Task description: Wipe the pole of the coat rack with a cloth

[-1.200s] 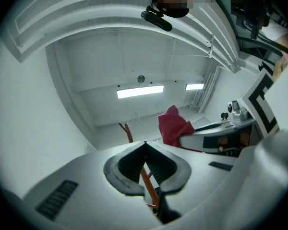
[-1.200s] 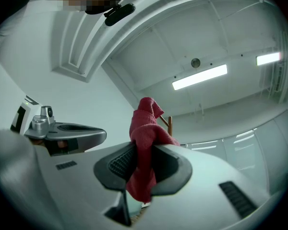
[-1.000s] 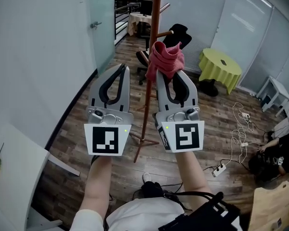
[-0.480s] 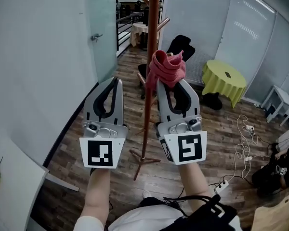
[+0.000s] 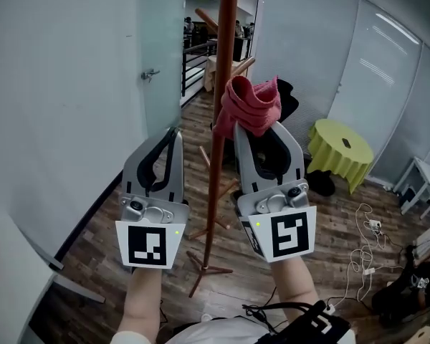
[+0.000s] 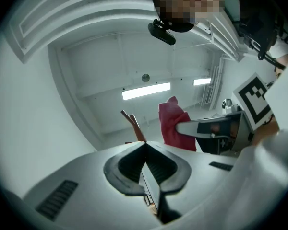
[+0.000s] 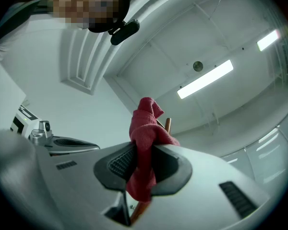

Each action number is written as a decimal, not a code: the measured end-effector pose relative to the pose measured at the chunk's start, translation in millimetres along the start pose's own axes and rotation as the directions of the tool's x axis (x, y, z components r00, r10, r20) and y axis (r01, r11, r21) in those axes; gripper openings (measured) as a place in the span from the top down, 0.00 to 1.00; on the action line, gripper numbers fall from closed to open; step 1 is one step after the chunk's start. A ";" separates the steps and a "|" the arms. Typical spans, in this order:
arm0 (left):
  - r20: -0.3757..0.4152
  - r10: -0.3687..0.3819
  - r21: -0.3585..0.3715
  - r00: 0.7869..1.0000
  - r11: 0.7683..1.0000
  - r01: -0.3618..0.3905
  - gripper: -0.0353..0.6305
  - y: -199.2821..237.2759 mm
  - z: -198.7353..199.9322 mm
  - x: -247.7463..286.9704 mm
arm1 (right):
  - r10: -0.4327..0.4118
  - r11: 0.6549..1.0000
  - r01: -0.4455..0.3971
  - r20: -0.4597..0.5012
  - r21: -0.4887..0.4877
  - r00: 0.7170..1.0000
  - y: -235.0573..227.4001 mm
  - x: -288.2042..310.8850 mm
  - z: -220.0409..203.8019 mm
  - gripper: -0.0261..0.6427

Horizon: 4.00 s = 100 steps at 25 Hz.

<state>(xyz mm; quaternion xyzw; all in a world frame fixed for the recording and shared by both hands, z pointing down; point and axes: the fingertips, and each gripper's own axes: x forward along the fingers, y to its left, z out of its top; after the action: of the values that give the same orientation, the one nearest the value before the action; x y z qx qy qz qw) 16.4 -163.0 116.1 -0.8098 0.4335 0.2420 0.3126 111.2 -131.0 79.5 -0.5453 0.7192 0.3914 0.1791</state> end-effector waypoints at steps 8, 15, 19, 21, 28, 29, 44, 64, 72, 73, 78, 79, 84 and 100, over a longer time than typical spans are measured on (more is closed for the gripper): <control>0.011 0.018 0.004 1.000 1.000 -0.018 0.93 2.6 -5.3 12.3 | 0.003 1.000 -0.003 0.057 0.002 0.998 -29.5 18.2 5.5 0.84; 0.029 -0.005 0.011 1.000 1.000 0.005 0.93 2.3 -5.2 24.0 | -0.014 0.999 0.018 0.094 -0.042 0.995 -44.6 41.8 20.4 0.84; 0.028 -0.028 -0.006 0.999 1.000 0.029 0.93 1.9 -10.3 37.3 | 0.008 0.996 0.001 0.103 -0.085 0.995 -44.9 60.1 25.2 0.84; 0.033 -0.051 -0.010 0.998 0.999 0.051 0.93 0.7 -9.3 42.5 | 0.030 0.994 -0.019 0.102 -0.103 0.994 -43.5 68.3 28.4 0.84; 0.091 -0.110 0.025 0.990 0.994 0.109 0.93 3.9 4.4 56.3 | 0.053 0.993 -0.039 0.126 -0.113 0.991 -49.6 99.2 38.3 0.84; 0.090 -0.119 0.031 0.989 0.993 0.117 0.93 2.9 3.0 56.9 | 0.050 0.994 -0.036 0.129 -0.103 0.990 -52.9 102.9 38.2 0.84; 0.079 -0.173 -0.040 0.982 0.983 0.176 0.93 6.6 -14.8 52.6 | 0.001 0.981 0.013 0.073 -0.194 0.997 -56.1 134.7 26.9 0.84; 0.041 -0.196 -0.031 0.980 0.980 0.198 0.93 12.2 -37.8 55.2 | -0.003 0.972 0.007 0.018 -0.234 1.000 -44.5 136.2 -2.8 0.84; 0.027 -0.193 -0.018 0.981 0.981 0.194 0.93 15.2 -42.9 53.8 | 0.001 0.969 0.003 0.016 -0.249 1.000 -37.1 139.4 -3.8 0.84; 0.026 -0.192 -0.017 0.981 0.981 0.193 0.93 14.2 -42.9 53.6 | -0.001 0.969 0.005 0.016 -0.246 1.000 -37.9 138.5 -3.7 0.84; 0.025 -0.190 -0.001 0.981 0.982 0.190 0.93 12.9 -40.7 52.1 | -0.012 0.965 0.012 0.004 -0.262 1.000 -36.5 140.3 -2.0 0.84; 0.022 -0.190 0.008 0.982 0.982 0.190 0.93 13.1 -40.5 52.0 | -0.012 0.962 0.012 0.002 -0.273 1.000 -36.1 141.0 -1.6 0.84; 0.021 -0.180 0.015 0.983 0.984 0.180 0.93 12.7 -37.1 52.0 | -0.009 0.959 0.005 -0.012 -0.282 1.000 -40.5 138.0 2.8 0.84; 0.035 -0.183 -0.004 0.982 0.983 0.184 0.93 19.6 -33.1 46.9 | -0.010 0.945 0.005 -0.014 -0.327 1.000 -26.1 137.7 14.6 0.84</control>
<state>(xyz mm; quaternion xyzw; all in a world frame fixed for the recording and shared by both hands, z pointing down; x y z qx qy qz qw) 27.4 -221.0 102.0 -0.8432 0.3508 0.2276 0.3380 85.8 -211.2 -33.6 -0.5733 0.6436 0.5003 0.0821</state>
